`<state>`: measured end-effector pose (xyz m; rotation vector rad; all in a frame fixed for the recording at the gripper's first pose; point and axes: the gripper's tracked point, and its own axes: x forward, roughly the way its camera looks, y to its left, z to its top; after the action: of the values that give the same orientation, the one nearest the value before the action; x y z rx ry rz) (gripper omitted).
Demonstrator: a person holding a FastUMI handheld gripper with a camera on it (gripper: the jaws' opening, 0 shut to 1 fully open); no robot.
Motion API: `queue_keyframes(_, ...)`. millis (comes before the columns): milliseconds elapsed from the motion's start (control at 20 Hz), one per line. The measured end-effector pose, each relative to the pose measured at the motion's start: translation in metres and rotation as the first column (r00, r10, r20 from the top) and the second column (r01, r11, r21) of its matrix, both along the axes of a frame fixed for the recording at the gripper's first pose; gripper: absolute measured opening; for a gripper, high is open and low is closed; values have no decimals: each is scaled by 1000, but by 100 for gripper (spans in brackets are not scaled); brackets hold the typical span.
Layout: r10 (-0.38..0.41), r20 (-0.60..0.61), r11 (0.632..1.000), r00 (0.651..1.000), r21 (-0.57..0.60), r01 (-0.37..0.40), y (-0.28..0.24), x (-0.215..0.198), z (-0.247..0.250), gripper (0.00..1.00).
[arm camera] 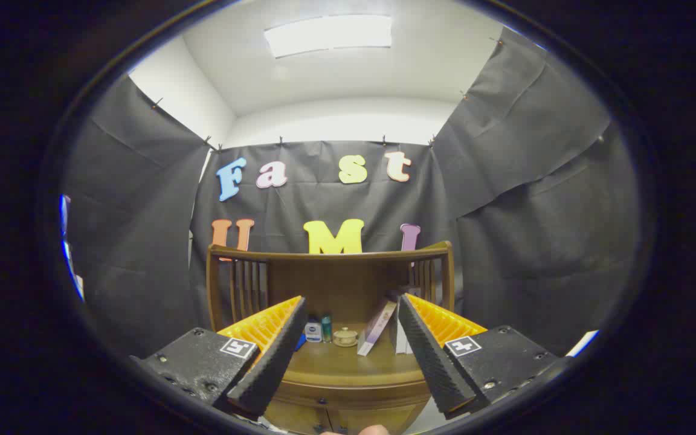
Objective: Pull open the drawer, take out the items inside it, and place them on the countertop above the cabinet.
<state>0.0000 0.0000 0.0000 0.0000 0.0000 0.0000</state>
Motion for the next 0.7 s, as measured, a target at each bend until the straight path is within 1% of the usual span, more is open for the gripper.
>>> queue_keyframes(200, 2, -1, 1000, 1000, -28, -2, 5, -5, 5, 99)
queue_keyframes(350, 24, 15, 999, 1000, -26, -23, 17, -8, 9, 99)
queue_keyframes(700, 51, -14, 998, 999, -27, -51, 31, -4, -8, 99)
